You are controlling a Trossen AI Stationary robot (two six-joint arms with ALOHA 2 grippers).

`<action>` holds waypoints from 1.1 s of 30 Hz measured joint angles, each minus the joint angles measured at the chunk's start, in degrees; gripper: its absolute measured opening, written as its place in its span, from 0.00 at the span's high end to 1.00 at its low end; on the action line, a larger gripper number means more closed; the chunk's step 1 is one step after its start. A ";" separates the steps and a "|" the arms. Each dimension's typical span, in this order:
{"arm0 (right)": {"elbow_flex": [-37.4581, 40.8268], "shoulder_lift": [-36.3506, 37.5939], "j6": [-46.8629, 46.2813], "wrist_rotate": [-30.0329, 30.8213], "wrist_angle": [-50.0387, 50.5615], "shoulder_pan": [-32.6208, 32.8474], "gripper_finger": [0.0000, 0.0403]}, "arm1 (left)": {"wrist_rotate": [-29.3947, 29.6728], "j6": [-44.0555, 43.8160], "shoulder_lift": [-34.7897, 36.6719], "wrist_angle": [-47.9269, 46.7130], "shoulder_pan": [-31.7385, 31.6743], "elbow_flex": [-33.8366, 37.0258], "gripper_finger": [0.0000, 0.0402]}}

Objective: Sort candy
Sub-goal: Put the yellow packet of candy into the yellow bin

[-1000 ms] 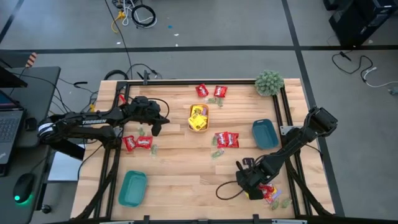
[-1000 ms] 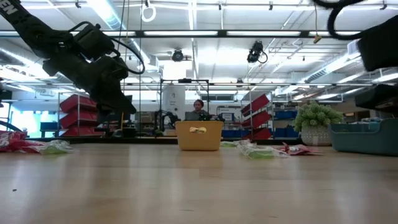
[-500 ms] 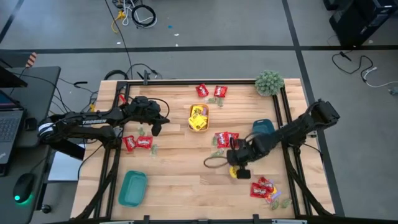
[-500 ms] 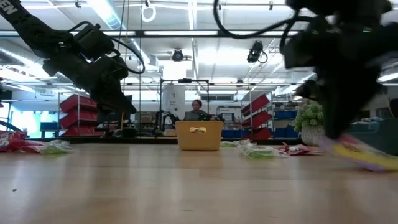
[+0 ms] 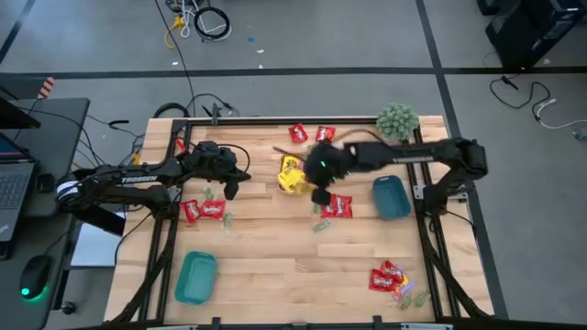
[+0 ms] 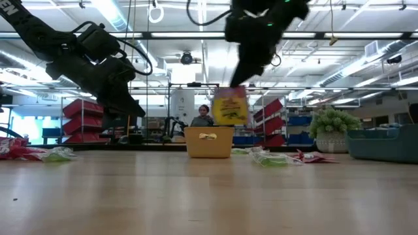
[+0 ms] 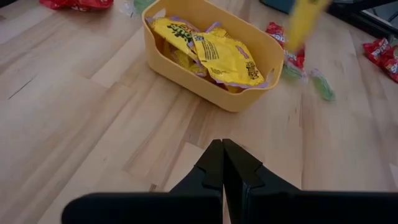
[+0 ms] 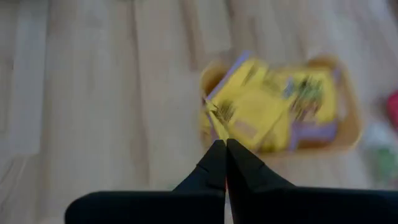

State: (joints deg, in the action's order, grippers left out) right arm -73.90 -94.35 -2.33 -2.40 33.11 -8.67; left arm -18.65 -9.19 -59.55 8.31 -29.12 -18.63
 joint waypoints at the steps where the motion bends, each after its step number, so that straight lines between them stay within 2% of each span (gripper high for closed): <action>1: -2.13 -1.73 1.29 -0.68 0.22 -1.13 1.00 | 0.00 0.00 0.00 -0.02 0.00 0.02 1.00; 9: -15.00 -15.13 4.88 -7.77 3.13 -6.90 1.00 | 0.00 0.23 0.00 -0.42 0.00 0.00 1.00; 13: -17.84 -18.87 5.34 -8.04 6.09 -7.62 1.00 | 0.00 0.88 0.00 -0.67 0.00 0.00 1.00; 16: -18.09 -20.04 5.65 -7.37 6.69 -8.08 1.00 | 0.00 1.39 0.00 -0.69 0.00 0.02 1.00; 20: -15.88 -19.92 6.42 -3.36 5.89 -8.83 1.00 | 0.00 1.44 0.00 -0.67 0.00 0.00 1.00; 33: -9.83 -19.97 5.70 -4.08 -2.43 -8.96 1.00 | 0.22 1.44 0.00 0.51 0.00 0.02 1.00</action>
State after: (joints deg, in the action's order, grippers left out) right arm -83.73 -114.32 3.37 -6.48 30.68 -17.63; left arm -18.44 -7.75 -59.55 8.82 -29.12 -18.61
